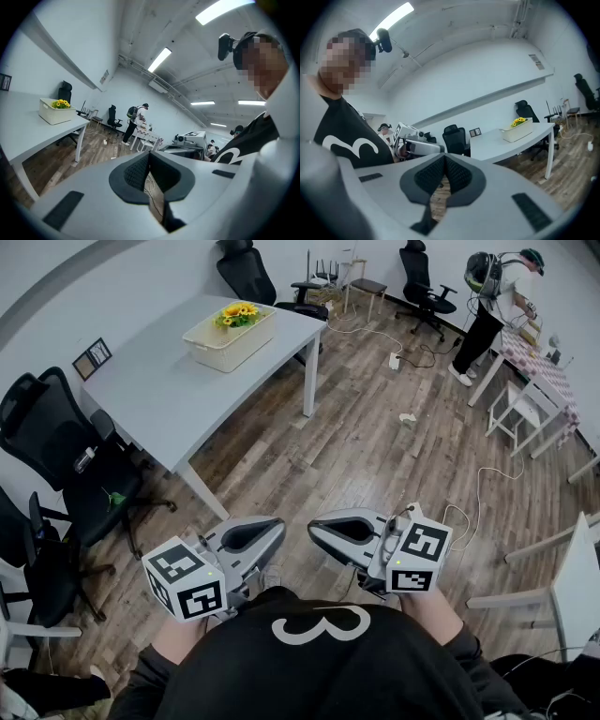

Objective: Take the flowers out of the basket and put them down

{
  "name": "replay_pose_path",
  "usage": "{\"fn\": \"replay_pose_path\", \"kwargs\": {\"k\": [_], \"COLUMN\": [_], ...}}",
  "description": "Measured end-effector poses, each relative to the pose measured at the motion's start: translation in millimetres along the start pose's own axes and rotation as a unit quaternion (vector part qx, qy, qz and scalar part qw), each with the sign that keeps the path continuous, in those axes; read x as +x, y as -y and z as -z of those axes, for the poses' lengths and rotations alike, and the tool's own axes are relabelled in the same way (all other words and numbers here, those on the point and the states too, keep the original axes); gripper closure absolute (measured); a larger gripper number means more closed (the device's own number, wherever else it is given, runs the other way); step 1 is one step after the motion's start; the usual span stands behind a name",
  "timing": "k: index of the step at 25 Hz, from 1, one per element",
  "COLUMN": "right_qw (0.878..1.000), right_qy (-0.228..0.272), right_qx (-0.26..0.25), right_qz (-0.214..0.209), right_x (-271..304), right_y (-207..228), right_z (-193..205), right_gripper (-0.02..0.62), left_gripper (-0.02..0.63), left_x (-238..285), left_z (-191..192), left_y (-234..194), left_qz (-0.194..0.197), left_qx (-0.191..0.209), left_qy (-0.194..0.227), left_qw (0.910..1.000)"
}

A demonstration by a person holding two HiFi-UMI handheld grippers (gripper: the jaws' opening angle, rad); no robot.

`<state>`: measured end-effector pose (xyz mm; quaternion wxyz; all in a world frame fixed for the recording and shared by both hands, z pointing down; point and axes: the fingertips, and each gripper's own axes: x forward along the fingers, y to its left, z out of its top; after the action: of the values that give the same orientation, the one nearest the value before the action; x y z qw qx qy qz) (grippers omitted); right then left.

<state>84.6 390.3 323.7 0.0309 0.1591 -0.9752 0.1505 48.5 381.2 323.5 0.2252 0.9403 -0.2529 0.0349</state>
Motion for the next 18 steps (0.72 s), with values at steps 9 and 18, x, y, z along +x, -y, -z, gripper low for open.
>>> {"fn": "replay_pose_path", "kwargs": {"k": [9,18], "right_qw": [1.000,0.999], "right_qy": [0.000,0.008], "right_qx": [0.007,0.029], "right_qz": [0.011,0.029], "right_x": [16.5,61.7], "right_y": [15.6,57.9], "right_z": [-0.6,-11.0], "right_gripper": [0.588,0.587], "left_gripper": [0.594,0.594], "left_x": [1.9,1.4], "left_z": [-5.2,-21.0], "left_y": [-24.4,-83.2], "left_qz": [0.010,0.019], "left_qx": [-0.008,-0.021], "left_qy": [-0.001,-0.012], "left_qw": [0.9999,0.9995]}}
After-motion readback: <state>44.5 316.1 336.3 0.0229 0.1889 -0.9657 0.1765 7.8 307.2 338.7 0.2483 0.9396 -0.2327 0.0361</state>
